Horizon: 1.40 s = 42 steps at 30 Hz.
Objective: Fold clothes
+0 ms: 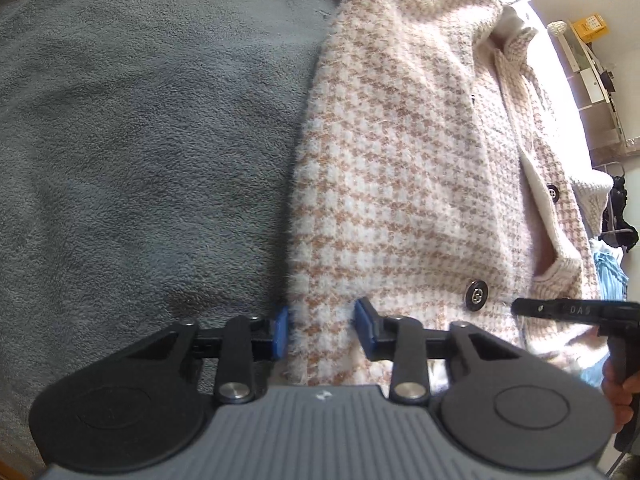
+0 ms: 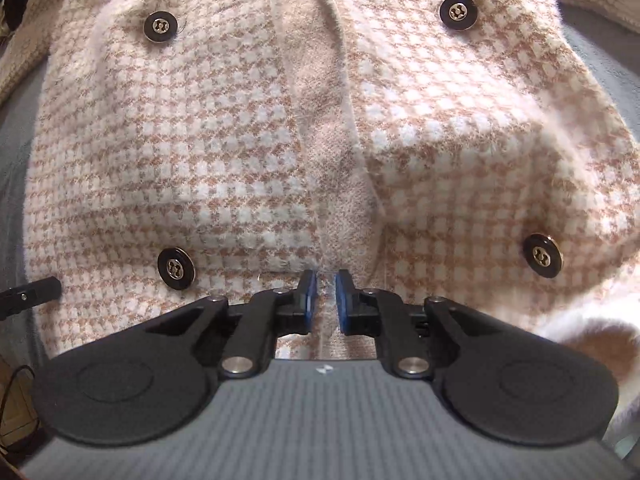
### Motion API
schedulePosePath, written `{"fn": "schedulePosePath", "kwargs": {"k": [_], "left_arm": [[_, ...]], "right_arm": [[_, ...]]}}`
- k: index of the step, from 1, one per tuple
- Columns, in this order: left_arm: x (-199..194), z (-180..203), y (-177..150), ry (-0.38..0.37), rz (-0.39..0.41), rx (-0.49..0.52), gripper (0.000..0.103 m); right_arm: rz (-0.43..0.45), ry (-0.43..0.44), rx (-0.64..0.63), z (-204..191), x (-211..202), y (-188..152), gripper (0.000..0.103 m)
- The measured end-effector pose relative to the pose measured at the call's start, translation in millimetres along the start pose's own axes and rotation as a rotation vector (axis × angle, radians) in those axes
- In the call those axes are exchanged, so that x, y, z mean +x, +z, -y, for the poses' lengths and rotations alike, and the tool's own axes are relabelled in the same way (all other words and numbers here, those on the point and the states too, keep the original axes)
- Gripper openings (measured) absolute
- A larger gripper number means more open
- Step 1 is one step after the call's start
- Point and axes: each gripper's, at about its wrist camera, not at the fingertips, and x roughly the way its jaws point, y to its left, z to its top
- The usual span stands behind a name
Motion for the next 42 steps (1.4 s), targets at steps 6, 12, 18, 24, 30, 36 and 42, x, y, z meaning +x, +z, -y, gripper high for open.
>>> {"fn": "schedulePosePath", "kwargs": {"k": [6,12,18,24,30,36,42], "left_arm": [[-4,29,-13,0.084,0.106,0.164,0.016],[-23,78,-38,0.113,0.218,0.265,0.012],[-74,131,-68,0.023,0.348,0.367,0.011],[-102,132,-75,-0.092,0.417,0.346,0.010],[-113,91,-78,-0.071,0.366,0.226,0.010],[-55,11,-55,-0.078,0.163,-0.101,0.011],[-53,-20,-45,-0.167,0.080,-0.208,0.029]], "right_arm": [[0.263,0.011,-0.119,-66,-63,40,0.044],[0.296,0.255,-0.373,-125,-64,132,0.064],[0.140,0.128,-0.659,-174,-22,140,0.047],[0.177,0.213,-0.541,-132,-60,147,0.005],[0.169,0.289,-0.678,-160,-50,133,0.006],[0.117,0.246,-0.623,-192,10,128,0.019],[0.194,0.325,-0.472,-157,-35,124,0.057]]}}
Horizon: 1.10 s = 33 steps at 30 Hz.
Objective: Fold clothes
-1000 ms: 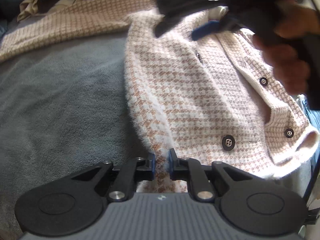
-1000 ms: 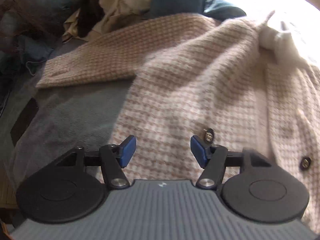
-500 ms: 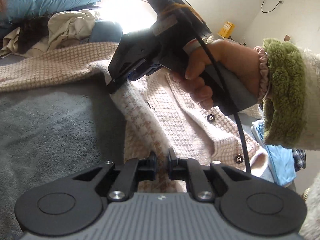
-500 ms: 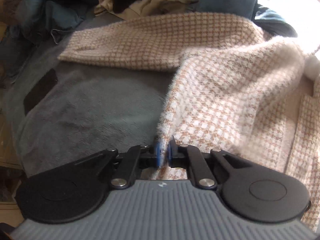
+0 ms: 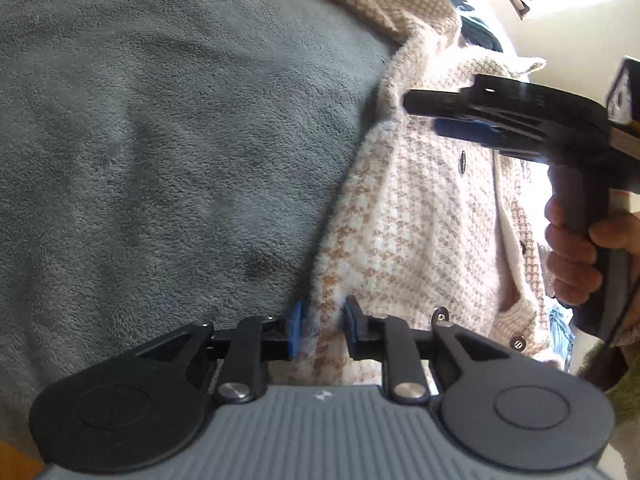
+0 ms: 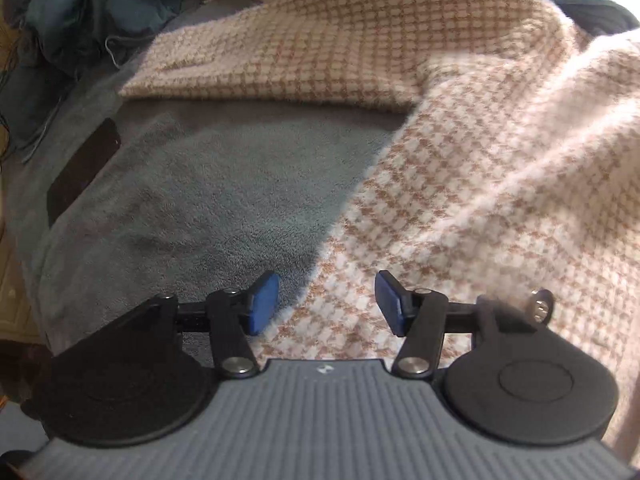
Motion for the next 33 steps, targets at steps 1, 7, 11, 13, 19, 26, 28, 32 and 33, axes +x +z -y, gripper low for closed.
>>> {"fn": "schedulePosePath", "kwargs": {"k": [1,7,11,13,19,26,28,32,33], "left_arm": [[-1,1,0,0.007,-0.005,0.014,0.033],[-7,4,2,0.049,-0.029,0.043,0.047],[-7,3,8,0.061,-0.050,0.035,0.048],[-5,4,11,0.068,-0.066,0.033,0.048],[-2,8,17,0.096,-0.103,0.033,0.047],[-2,26,16,0.132,-0.110,0.094,0.011],[-2,31,15,0.140,-0.118,0.113,0.011],[-2,28,16,0.151,-0.142,0.100,0.027],[-2,26,16,0.150,-0.144,0.089,0.029]], "right_arm": [[0.023,-0.021,0.035,10,-12,-4,0.059],[0.024,-0.138,0.440,95,-62,-78,0.063],[-0.053,-0.204,0.648,129,-81,-152,0.063],[-0.072,-0.191,0.728,138,-85,-181,0.063],[-0.084,-0.085,0.832,140,-65,-219,0.060],[-0.060,-0.125,0.726,123,-70,-220,0.000],[-0.075,-0.199,0.673,118,-74,-221,0.000],[-0.113,-0.222,0.700,128,-70,-241,0.000],[-0.090,-0.201,0.716,130,-74,-242,0.001]]}}
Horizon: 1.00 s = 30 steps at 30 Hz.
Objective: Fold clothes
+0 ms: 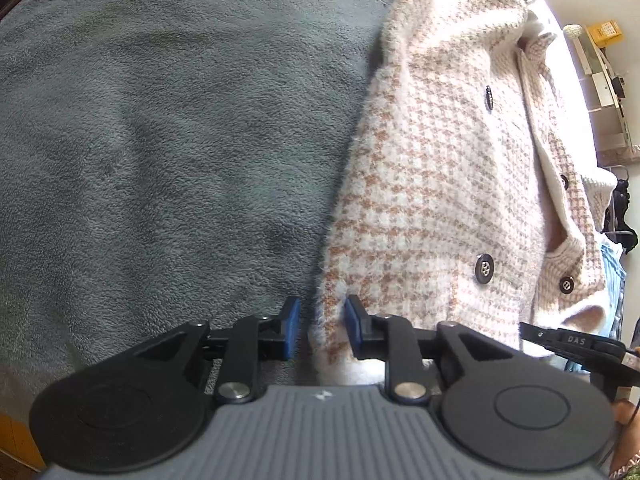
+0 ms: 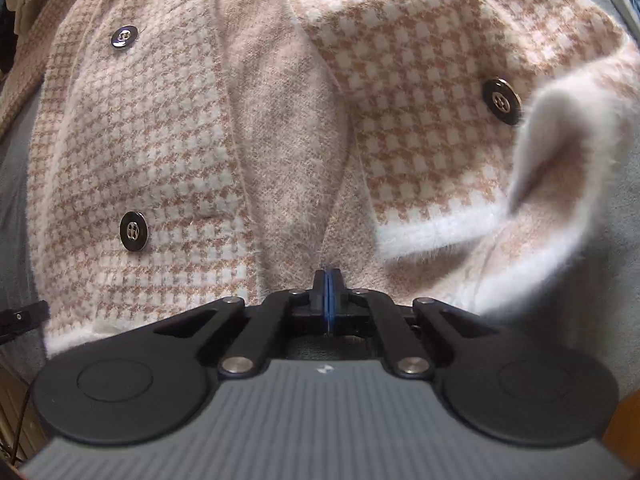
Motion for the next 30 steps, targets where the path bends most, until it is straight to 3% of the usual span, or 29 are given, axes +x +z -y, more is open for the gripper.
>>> {"fn": "schedulePosePath", "kwargs": {"k": [3,4,5,6,7,8,9,10,14,19,25,30], "left_arm": [[-1,-5,0,-0.013,0.003,-0.035,0.032],[-2,-6,-1,-0.015,0.006,-0.042,0.032],[-2,-7,-1,-0.017,0.010,-0.049,0.032],[-2,-6,-2,-0.016,0.015,-0.054,0.033],[-3,-5,-2,-0.014,0.021,-0.055,0.034],[-4,-4,-3,-0.011,0.026,-0.055,0.034],[-5,-3,-4,-0.010,0.033,-0.051,0.036],[-7,-1,-5,-0.009,0.041,-0.045,0.038],[-15,6,-7,-0.008,0.076,-0.013,0.044],[-26,14,-9,-0.073,0.125,-0.006,0.049],[-21,21,-14,-0.148,0.120,-0.008,0.050],[-31,-16,7,-0.163,0.103,0.036,0.051]], "right_arm": [[0.055,0.145,0.048,1,-12,8,0.008],[0.050,0.174,0.054,-2,-11,12,0.028],[0.040,0.191,0.055,-6,-8,16,0.054],[0.023,0.195,0.041,-12,-3,19,0.061],[0.001,0.190,0.017,-19,4,21,0.062],[-0.019,0.178,-0.015,-25,7,21,0.056],[-0.039,0.160,-0.053,-32,8,20,0.042],[-0.060,0.142,-0.091,-39,9,19,0.004],[0.004,0.124,-0.130,-41,-19,16,0.003],[0.051,0.102,-0.028,-20,-58,27,0.003],[0.047,0.014,0.009,14,-87,54,0.003],[0.013,-0.040,0.007,26,-87,63,0.003]]}}
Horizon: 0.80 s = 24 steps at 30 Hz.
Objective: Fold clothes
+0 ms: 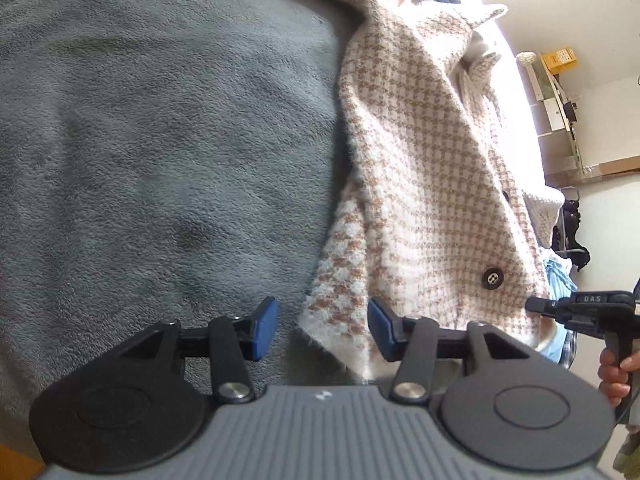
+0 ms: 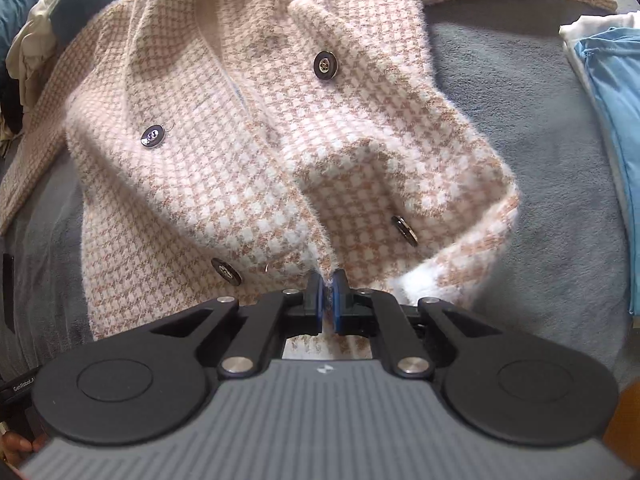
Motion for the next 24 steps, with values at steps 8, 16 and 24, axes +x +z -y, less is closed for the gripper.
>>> {"fn": "schedulePosePath", "kwargs": {"k": [8,16,24], "left_arm": [[-6,24,-14,0.047,0.011,0.186,0.054],[21,53,-29,0.153,0.025,0.374,0.052],[48,15,-16,0.033,0.009,0.082,0.008]], "right_arm": [[-0.011,-0.022,-0.023,-3,4,-2,0.003],[0.018,-0.011,0.000,11,-2,9,0.003],[0.022,0.015,0.030,24,-6,21,0.003]]}}
